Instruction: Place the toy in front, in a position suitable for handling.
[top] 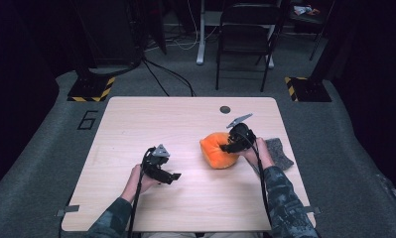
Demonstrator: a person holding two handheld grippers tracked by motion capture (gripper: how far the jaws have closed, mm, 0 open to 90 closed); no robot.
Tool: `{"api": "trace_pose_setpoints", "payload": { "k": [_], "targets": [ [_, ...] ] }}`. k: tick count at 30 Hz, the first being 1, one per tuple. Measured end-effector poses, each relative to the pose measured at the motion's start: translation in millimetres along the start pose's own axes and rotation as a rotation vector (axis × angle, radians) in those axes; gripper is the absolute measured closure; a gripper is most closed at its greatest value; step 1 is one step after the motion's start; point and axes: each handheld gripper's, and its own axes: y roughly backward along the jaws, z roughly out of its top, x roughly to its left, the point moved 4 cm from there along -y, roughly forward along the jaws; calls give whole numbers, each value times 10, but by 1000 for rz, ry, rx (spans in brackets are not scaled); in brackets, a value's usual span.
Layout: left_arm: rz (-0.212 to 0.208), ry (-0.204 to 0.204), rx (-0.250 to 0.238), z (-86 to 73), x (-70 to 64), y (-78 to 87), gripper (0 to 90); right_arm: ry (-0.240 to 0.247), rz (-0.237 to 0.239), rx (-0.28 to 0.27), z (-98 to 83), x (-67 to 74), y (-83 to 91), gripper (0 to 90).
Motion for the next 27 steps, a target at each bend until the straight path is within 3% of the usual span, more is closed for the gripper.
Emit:
{"api": "trace_pose_setpoints", "payload": {
  "k": [4, 6, 11, 13, 16, 19, 21, 27],
  "targets": [
    [1, -5, 3, 4, -12, -9, 131, -32, 3, -22, -59, 26, -6, 633],
    [-1, -1, 1, 3, -20, -16, 132, -66, -18, -51, -53, 55, 37, 677],
    [2, -3, -1, 4, 0, -10, 132, -144, -78, -70, -5, 164, 118, 690],
    [4, 0, -6, 5, -2, -2, 132, -227, -124, -99, 12, 190, 164, 689],
    [12, 4, -11, 7, 0, 3, 131, -284, -153, -136, 30, 229, 227, 688],
    [14, -1, -11, 11, -1, 4, 132, -327, -161, -165, 42, 287, 277, 685],
    [15, -3, -11, 15, -7, 3, 131, -323, -161, -172, 46, 324, 291, 682],
    [11, -1, -20, 27, -19, 5, 132, -386, -129, -215, 40, 431, 261, 678]
  ]
}}
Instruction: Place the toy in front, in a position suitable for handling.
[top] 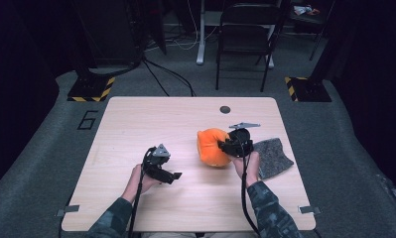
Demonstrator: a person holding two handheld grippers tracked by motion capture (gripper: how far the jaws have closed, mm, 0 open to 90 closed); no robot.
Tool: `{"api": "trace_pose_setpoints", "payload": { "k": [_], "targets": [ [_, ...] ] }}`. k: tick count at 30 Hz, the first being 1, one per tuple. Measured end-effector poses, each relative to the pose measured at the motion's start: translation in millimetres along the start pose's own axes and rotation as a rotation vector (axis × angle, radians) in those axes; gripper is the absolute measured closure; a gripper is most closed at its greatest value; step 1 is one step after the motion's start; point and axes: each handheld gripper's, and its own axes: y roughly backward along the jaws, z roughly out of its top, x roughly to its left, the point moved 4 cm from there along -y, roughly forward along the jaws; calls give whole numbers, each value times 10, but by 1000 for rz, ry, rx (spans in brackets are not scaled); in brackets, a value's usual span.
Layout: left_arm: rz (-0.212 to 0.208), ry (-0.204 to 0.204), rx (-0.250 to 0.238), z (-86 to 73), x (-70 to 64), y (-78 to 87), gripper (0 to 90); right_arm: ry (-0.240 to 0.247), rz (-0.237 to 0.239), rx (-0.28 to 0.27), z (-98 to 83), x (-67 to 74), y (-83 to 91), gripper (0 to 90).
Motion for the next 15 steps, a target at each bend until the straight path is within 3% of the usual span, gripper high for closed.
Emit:
{"api": "trace_pose_setpoints", "payload": {
  "k": [6, 8, 12, 14, 15],
  "targets": [
    [-1, -6, -4, 15, -18, -4, 134, -13, 11, 22, -162, 33, -241, 666],
    [-1, -1, -11, 24, -23, -3, 135, -15, 7, 19, -159, 41, -239, 645],
    [13, 1, -36, 57, -61, -17, 136, -3, 6, 9, -134, 37, -197, 437],
    [25, -8, -55, 88, -95, -14, 137, 2, 8, -26, -110, 14, -135, 336],
    [31, -6, -65, 99, -108, -16, 137, 14, 12, -30, -95, 2, -94, 248]
  ]
}}
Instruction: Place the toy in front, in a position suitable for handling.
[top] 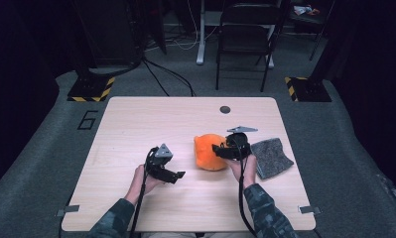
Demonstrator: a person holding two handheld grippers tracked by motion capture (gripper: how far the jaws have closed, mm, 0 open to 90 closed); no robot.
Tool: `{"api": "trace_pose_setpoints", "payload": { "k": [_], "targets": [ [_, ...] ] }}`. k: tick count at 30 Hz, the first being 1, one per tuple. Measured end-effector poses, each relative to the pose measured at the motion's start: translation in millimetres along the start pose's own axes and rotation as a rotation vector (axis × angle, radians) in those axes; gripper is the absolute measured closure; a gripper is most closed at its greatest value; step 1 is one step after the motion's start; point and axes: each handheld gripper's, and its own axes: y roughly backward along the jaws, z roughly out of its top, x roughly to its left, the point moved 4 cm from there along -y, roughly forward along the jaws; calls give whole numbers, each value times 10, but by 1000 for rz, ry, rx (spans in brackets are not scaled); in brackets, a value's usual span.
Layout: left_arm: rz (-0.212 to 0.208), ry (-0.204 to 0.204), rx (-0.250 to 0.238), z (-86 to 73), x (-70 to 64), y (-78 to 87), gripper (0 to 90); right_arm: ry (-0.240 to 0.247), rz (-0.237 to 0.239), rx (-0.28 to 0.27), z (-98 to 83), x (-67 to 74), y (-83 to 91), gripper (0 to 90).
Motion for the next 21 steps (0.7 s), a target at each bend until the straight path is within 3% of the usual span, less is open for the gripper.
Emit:
{"api": "trace_pose_setpoints", "payload": {
  "k": [3, 6, 11, 21],
  "targets": [
    [13, 3, -37, 40, -53, -5, 138, 18, 3, -25, 20, -33, 106, 133],
    [14, 5, -59, 78, -101, -19, 142, 33, 9, -31, -2, -115, 227, 109],
    [36, -16, -81, 149, -213, -102, 156, 51, -29, -32, -72, -340, 402, 34],
    [29, -47, -116, 257, -373, -242, 236, 40, -104, 9, -260, -750, 561, 0]
  ]
}}
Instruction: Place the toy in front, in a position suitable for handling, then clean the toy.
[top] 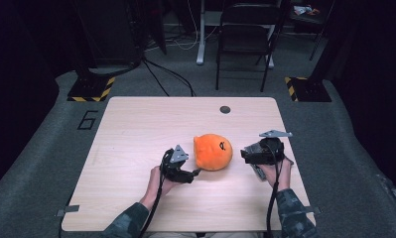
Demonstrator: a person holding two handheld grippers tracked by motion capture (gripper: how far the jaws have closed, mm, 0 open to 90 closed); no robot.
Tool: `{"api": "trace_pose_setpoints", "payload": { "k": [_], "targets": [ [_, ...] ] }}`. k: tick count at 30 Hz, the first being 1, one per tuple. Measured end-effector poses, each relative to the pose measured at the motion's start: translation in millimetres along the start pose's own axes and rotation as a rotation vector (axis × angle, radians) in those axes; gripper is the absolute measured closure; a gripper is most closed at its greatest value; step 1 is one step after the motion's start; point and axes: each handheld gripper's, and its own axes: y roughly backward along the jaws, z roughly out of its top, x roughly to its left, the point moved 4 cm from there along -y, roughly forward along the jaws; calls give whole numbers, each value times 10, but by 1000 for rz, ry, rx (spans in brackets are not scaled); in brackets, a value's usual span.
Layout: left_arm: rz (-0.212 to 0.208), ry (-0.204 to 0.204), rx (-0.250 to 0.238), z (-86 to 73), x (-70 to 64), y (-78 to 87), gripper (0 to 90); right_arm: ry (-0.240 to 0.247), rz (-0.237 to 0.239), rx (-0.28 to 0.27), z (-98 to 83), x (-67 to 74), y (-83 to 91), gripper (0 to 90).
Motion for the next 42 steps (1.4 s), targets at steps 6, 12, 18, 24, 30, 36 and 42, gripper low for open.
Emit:
{"api": "trace_pose_setpoints", "payload": {
  "k": [6, 12, 18, 24, 30, 36, 42],
  "targets": [
    [17, 2, 38, 2, -53, -136, 366, -2, -62, 25, -135, -266, 37, 0],
    [25, 38, 17, -4, -65, -209, 589, -13, -86, 29, -195, -480, 44, 0],
    [10, 69, 3, -22, -33, -216, 704, 13, -98, 75, -245, -520, -32, 0],
    [12, 56, -4, -14, -26, -211, 739, 17, -108, 89, -280, -567, -69, 0],
    [9, 52, -9, -9, -37, -205, 747, 13, -119, 83, -308, -601, -103, 0],
    [-3, 42, -11, -8, -25, -197, 748, 15, -103, 119, -345, -670, -257, 0],
    [-5, 41, -9, -9, -27, -197, 747, 4, -79, 205, -477, -756, -458, 0]
  ]
}}
